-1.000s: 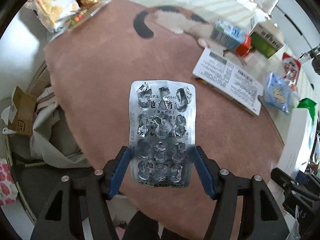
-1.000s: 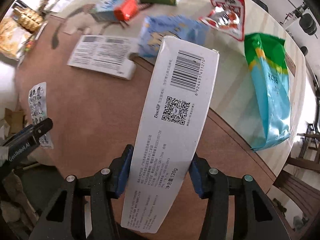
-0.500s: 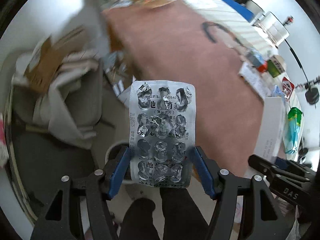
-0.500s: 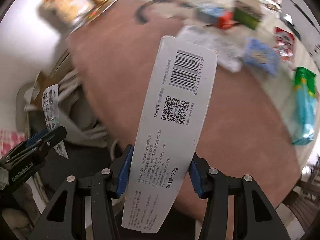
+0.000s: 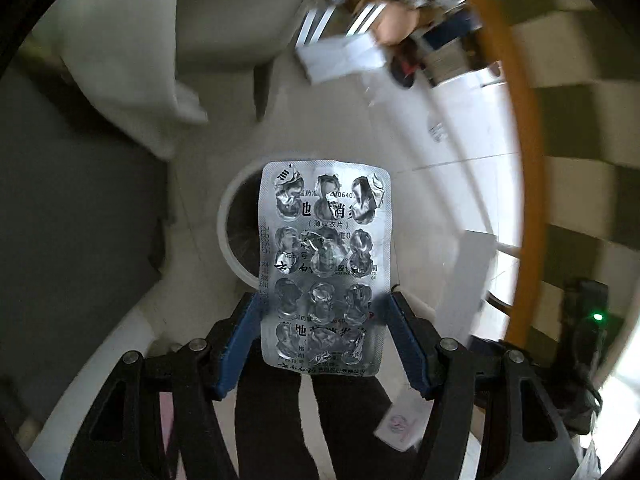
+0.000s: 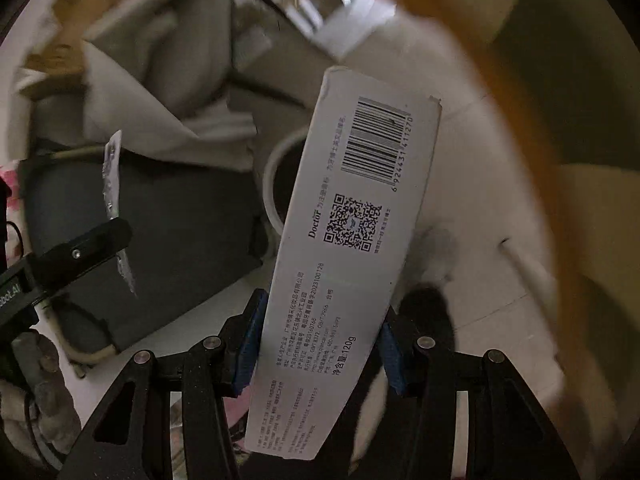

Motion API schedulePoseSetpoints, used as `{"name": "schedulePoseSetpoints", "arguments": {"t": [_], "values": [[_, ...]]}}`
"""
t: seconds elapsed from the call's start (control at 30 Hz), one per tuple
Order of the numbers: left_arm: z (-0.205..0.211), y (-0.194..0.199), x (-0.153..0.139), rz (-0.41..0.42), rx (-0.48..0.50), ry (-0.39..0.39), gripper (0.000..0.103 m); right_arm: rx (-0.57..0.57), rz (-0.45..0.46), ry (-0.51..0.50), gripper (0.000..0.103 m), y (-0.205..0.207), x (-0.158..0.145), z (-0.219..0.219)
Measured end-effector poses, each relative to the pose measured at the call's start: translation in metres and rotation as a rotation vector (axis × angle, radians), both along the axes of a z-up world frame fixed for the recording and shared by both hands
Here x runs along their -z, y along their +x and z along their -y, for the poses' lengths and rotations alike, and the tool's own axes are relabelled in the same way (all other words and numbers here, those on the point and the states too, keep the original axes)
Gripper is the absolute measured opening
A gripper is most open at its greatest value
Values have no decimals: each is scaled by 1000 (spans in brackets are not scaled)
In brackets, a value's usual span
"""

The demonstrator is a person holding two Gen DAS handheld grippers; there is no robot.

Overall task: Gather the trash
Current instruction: 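Carry blister pack and Doctor box to the bin and release both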

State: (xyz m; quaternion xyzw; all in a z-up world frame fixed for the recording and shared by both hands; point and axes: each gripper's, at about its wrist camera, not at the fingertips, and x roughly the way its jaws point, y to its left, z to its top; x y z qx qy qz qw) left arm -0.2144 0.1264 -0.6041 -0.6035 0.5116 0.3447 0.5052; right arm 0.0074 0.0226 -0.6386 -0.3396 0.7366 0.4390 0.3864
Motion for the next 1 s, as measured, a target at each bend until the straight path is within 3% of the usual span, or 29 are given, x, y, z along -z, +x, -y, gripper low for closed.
{"name": "schedulePoseSetpoints", "arguments": {"t": [0.2,0.23,0.27,0.3,0.33,0.4,0.47,0.6,0.73,1.0], "values": [[-4,-21,124,-4,-42,-108,64,-85,-137,-110,53,-33,140,-12],[-5,-23,132,-7,-43,-109,75,-99,-154,-126,54,-38,159,-15],[-5,-25,141,-15,-43,-107,94,-106,-159,-138,54,-39,173,-16],[-5,-27,148,-28,-41,-103,100,-114,-158,-145,58,-42,188,-20],[-6,-30,152,-38,-39,-96,102,-127,-144,-159,77,-44,200,-23],[-5,-33,157,-81,-31,-69,102,-122,-111,-156,99,-43,212,-28],[-1,-38,153,-111,-31,-25,102,-123,-60,-137,99,-41,214,-33],[10,-41,138,-246,19,90,102,-207,165,-63,99,-42,196,-43],[20,-41,125,-285,34,109,102,-232,328,-18,100,-39,174,-46],[29,-37,90,-311,60,145,102,-188,410,27,100,-31,139,-50]]}}
